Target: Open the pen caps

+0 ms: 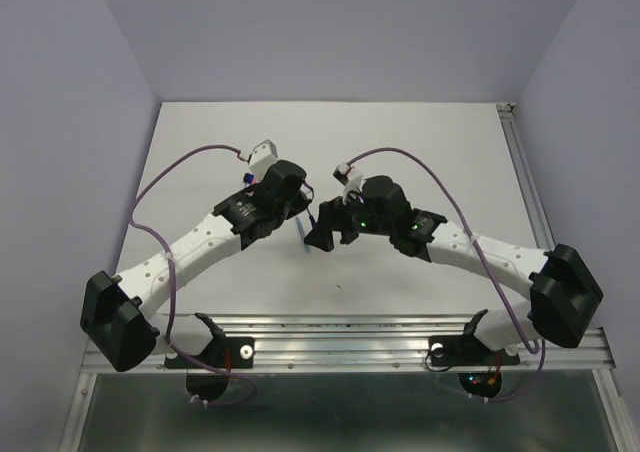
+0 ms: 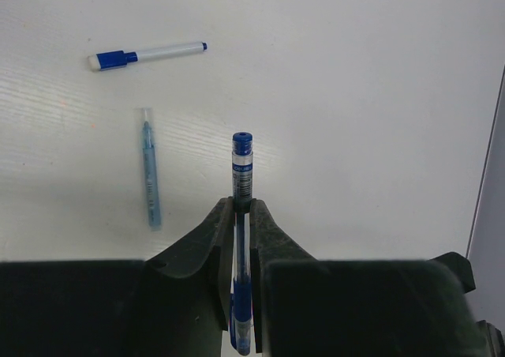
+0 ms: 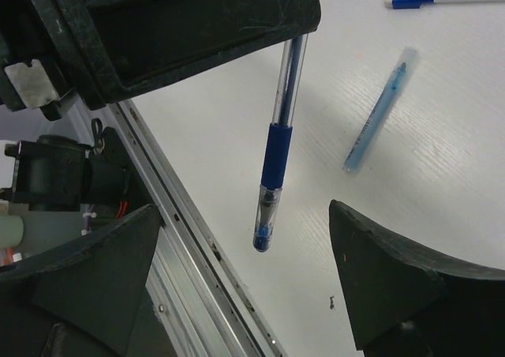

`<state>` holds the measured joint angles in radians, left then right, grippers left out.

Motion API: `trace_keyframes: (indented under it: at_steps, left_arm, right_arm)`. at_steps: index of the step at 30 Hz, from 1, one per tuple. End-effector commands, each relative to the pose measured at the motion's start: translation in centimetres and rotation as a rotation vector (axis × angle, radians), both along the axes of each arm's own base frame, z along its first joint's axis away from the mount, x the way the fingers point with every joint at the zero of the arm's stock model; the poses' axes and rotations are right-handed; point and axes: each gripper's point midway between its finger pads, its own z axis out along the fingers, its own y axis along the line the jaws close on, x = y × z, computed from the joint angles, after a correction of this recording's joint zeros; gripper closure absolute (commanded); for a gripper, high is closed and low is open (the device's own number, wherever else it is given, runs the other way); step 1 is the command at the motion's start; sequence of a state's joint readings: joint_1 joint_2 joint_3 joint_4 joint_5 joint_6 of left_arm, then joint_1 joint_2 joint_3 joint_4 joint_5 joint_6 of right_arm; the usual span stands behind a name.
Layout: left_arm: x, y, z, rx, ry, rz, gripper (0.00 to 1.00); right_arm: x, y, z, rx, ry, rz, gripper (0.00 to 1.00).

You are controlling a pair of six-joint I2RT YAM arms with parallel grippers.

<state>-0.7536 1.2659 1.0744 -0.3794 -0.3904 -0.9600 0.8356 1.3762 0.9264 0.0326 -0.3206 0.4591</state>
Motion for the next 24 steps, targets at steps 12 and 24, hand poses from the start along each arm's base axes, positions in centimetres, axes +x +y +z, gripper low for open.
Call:
trace_keyframes:
  at_steps: [12, 24]
  left_arm:
    - [0.6, 0.0, 4.4, -0.089, -0.089, 0.046, 1.0]
    - [1.2, -0.2, 5.9, -0.113, -0.182, 0.028, 1.0]
  right_arm:
    - [1.6, 2.4, 2.6, 0.069, -0.093, -0.062, 0.54]
    - [0.2, 1.7, 2.5, 0.097, -0.029, -0.065, 0.99]
